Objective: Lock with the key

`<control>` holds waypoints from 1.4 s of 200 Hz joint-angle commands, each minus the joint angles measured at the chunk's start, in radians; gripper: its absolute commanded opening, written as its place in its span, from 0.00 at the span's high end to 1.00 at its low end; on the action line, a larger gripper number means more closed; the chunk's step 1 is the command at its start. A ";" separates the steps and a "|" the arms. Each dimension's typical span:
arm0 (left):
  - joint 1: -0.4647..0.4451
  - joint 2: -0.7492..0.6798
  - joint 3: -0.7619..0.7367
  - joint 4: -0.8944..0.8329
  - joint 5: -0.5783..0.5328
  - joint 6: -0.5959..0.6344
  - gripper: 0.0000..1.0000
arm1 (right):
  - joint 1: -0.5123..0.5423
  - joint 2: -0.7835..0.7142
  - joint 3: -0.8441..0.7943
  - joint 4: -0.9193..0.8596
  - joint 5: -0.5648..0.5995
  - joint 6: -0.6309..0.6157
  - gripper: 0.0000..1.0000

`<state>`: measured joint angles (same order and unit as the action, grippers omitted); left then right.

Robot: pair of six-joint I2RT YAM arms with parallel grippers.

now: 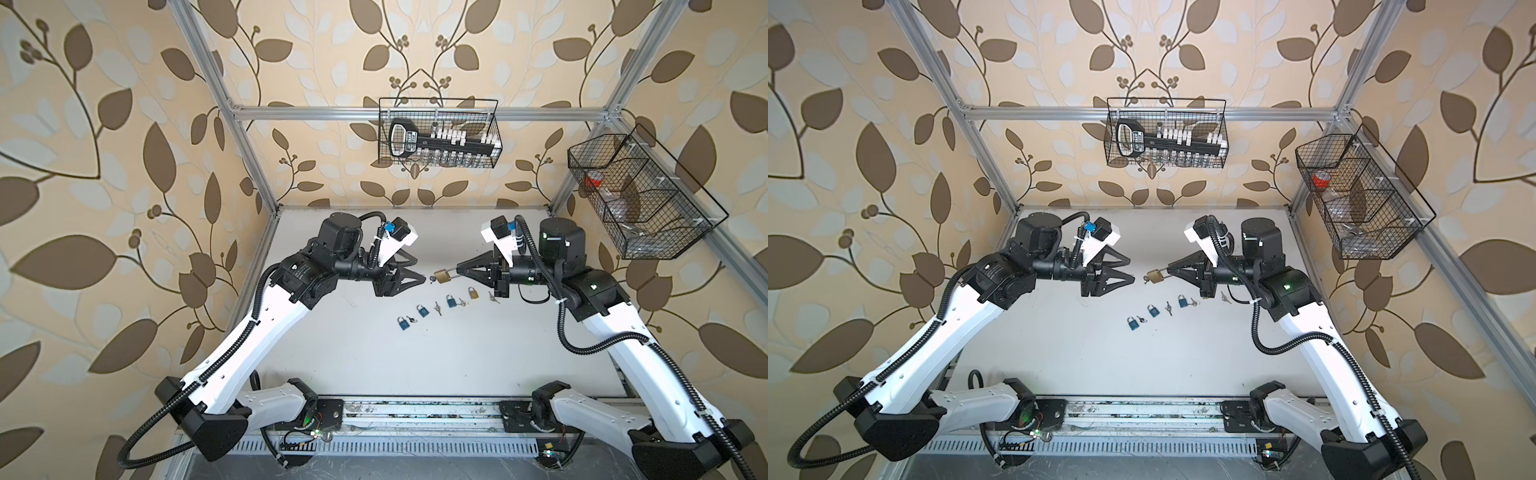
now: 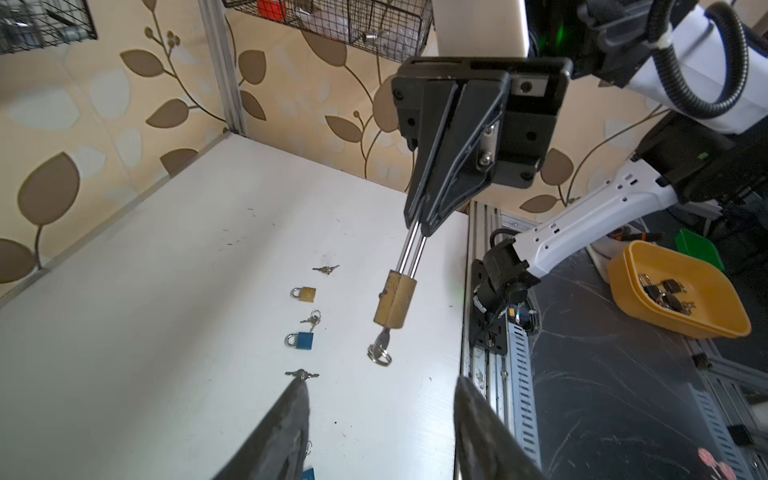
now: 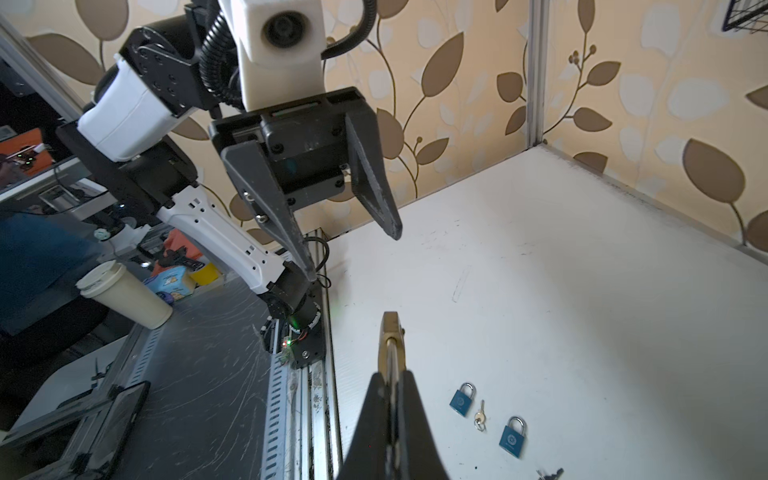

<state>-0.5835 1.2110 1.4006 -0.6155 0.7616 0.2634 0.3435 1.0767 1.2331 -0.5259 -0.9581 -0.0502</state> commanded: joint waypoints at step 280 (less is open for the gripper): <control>-0.020 0.102 0.092 -0.074 0.288 0.064 0.87 | -0.004 -0.022 -0.011 0.099 -0.165 0.029 1.00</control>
<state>-0.5907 1.3079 1.4513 -0.6811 1.0134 0.3122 0.3435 1.0603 1.2343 -0.4564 -1.0966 -0.0227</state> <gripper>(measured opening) 0.125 0.049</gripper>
